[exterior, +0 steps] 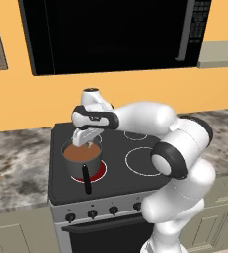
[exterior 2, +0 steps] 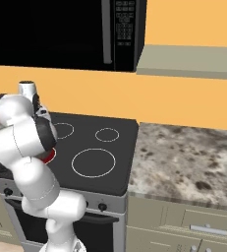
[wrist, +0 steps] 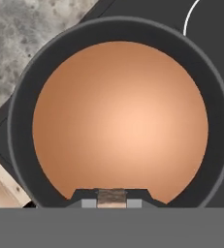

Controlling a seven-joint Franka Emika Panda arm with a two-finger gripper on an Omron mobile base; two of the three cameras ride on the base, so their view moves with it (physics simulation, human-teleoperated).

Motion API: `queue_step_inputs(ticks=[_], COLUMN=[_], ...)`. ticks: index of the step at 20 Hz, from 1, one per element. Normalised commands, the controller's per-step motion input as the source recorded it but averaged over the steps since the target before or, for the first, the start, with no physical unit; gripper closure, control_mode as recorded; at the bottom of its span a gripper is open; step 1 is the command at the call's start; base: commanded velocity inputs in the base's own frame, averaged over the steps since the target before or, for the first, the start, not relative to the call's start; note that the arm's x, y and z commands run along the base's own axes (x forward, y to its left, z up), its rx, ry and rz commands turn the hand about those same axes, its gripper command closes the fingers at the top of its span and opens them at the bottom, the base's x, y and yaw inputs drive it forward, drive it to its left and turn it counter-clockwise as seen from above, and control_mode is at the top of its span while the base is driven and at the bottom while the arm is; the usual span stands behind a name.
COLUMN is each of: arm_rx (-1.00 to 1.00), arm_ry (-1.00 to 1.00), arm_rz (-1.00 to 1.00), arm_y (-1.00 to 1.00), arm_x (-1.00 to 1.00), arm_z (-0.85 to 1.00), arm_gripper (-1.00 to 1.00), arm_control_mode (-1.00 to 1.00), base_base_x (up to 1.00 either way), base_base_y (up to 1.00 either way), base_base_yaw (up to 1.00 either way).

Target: Pick up the sugar cube(s) and place them in the saucepan with hot chocolate.

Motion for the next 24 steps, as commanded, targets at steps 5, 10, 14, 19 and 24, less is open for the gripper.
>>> queue_step_inputs(ticks=[5, 10, 14, 19, 24], arm_rx=[-0.04, -0.02, 0.0, 0.0, 0.0], arm_ry=[0.0, 0.0, 0.0, 0.0, 0.0], arm_rz=[0.0, 0.0, 0.0, 0.0, 0.0], arm_y=[0.1, 0.08, 0.03, 0.12, 0.15], arm_x=[0.02, 0.22, 0.31, 0.21, 0.0], arm_z=[-0.05, 0.0, 0.0, -0.05, -0.07], arm_gripper=[1.0, 1.0, 1.0, 1.0, 1.0], arm_control_mode=[-1.0, -1.0, -1.0, -1.0, -1.0], base_base_x=[0.0, 0.0, 0.0, 0.0, 0.0], base_base_y=[0.0, 0.0, 0.0, 0.0, 0.0], base_base_yaw=[0.0, 0.0, 0.0, 0.0, 0.0])
